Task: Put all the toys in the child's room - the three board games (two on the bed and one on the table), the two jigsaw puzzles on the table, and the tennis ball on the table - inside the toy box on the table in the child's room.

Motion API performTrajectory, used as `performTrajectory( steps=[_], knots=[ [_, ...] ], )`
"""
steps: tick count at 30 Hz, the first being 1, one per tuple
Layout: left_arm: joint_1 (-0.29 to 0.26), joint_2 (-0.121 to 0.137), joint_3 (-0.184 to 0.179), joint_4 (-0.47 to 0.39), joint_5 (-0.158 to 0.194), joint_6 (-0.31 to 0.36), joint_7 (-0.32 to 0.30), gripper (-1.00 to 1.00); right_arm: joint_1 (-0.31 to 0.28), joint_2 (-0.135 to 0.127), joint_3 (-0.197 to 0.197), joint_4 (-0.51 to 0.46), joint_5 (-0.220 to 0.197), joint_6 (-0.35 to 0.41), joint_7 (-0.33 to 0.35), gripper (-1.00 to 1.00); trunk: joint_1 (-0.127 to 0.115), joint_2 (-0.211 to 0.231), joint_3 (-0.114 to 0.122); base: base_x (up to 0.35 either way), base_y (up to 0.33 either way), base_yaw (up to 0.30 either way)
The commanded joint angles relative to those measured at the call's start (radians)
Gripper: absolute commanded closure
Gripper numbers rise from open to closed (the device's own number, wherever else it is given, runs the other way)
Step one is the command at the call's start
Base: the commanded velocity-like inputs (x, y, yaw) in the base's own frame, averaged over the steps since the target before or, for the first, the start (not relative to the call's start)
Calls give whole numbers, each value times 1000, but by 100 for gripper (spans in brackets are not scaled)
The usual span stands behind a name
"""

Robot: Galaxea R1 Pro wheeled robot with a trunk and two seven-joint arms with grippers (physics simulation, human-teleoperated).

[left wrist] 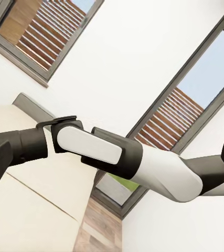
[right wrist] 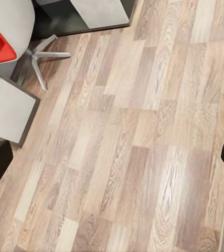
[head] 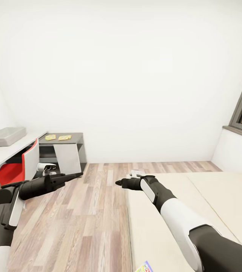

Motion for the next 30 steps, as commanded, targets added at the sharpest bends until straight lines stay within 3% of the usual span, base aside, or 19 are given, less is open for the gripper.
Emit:
performTrajectory(
  steps=[1, 30],
  knots=[
    [-1, 0, 0, 0, 0, 11, -4, -100, -1, 0, 1, -1, 2, 3, 2, -100, 1, -2, -2, 0, 99, 0],
    [-1, 0, 0, 0, -1, 10, -4, -100, -1, 0, 1, -1, 2, 2, 2, -100, 1, -2, -2, 0, 99, 0]
  ],
)
